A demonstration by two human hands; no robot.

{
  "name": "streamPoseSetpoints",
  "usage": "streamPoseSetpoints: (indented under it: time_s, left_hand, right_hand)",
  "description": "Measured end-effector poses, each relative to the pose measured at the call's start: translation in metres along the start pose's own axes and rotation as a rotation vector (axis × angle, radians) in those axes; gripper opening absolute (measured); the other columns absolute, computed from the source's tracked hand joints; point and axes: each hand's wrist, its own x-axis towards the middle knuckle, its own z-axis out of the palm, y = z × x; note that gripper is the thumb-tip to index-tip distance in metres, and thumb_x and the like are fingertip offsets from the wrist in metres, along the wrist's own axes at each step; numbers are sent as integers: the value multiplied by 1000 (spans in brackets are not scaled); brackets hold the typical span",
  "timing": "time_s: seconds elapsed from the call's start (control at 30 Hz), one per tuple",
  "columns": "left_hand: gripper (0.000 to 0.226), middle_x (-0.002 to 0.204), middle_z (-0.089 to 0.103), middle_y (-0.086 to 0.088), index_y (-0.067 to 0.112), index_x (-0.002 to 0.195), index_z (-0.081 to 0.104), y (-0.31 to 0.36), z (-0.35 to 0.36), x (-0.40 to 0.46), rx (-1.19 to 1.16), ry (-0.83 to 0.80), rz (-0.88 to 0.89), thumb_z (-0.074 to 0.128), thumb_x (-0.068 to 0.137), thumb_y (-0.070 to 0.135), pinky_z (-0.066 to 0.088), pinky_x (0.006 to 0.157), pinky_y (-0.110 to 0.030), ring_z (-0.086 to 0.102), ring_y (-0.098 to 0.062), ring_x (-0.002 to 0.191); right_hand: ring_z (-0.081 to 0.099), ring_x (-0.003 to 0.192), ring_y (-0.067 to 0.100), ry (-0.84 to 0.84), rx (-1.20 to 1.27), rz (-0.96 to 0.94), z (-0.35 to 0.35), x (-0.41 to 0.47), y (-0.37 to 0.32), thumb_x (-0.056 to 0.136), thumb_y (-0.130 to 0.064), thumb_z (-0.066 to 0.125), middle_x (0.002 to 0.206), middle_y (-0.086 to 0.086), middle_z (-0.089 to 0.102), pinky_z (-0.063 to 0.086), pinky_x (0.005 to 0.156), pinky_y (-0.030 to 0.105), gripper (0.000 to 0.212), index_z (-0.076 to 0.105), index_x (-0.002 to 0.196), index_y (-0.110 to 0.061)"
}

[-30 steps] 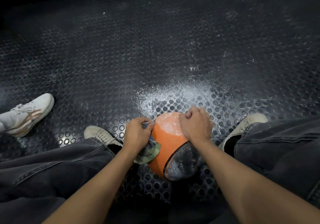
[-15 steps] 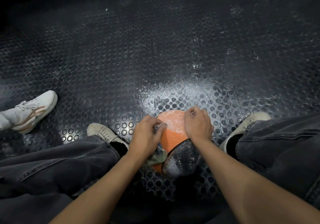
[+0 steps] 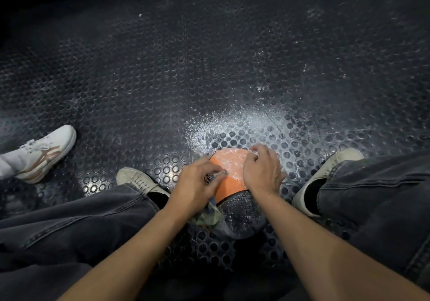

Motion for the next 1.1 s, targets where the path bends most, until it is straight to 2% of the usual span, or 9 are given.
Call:
streamPoseSetpoints:
  time_s: [0.13,0.3,0.43,0.57,0.63,0.73,0.87,1.03,1.1]
  left_hand:
    - [24,101,65,0,10,105,71,-13,-4,28,52,124,-243,64,91,29,40,77,-16,53,-8,84]
    - [18,91,59,9,14,98,71,-1,-3,4,11,-12,26,63,91,29,42,72,-15,52,-2,81]
    - [23,99,65,-1,11,103,71,-9,-4,30,36,128,-207,64,91,28,42,78,-21,53,-9,83]
    - [17,89,58,9,13,97,72,8,2,2,21,25,51,64,91,27,37,71,-11,53,-4,79]
    - [19,91,62,6,12,99,72,0,-3,8,27,21,19,64,92,27,40,69,-7,54,-4,79]
    - [22,95,65,2,10,104,72,-9,-6,24,46,156,-164,64,91,26,44,73,-16,55,-8,79]
    - [17,90,65,6,15,96,74,6,-1,-6,37,-22,142,63,92,27,53,72,-29,59,-8,75]
    - [20,94,65,2,10,100,73,-8,-5,19,100,159,-73,64,91,26,52,78,-30,58,-10,79]
    - [15,89,63,5,13,95,74,0,-2,6,88,101,42,65,91,24,53,74,-33,58,-11,74]
  right_hand:
    - [60,86,18,-77,-55,-125,1,6,-4,102,-35,39,95,-5,63,49,95,45,30,67,108,-26]
    - [46,103,14,-19,-53,-99,1,4,0,102,-35,41,109,-6,56,33,99,41,21,60,101,-27]
    - [51,110,11,-95,40,-191,1,0,-4,102,-29,44,127,-9,56,41,107,47,29,63,124,-31]
    - [53,109,10,-102,70,-146,-1,-2,-1,103,-34,41,133,-8,58,40,108,47,31,61,126,-35]
    - [51,109,9,-126,66,-150,-3,-2,-2,104,-33,40,135,-8,56,37,111,47,31,60,128,-34]
    - [45,104,7,-124,34,-148,-1,-3,-10,104,-33,40,132,-9,56,33,111,39,31,61,126,-32]
    - [46,97,9,-61,34,-131,1,-5,-8,102,-32,41,120,-9,59,39,107,42,25,63,114,-33]
    - [46,99,9,-75,3,-155,6,-5,-17,103,-34,40,121,-8,61,35,103,36,27,63,117,-30]
    - [46,101,9,-47,-4,-159,9,-7,-16,102,-34,40,119,-8,60,29,96,33,26,63,114,-30]
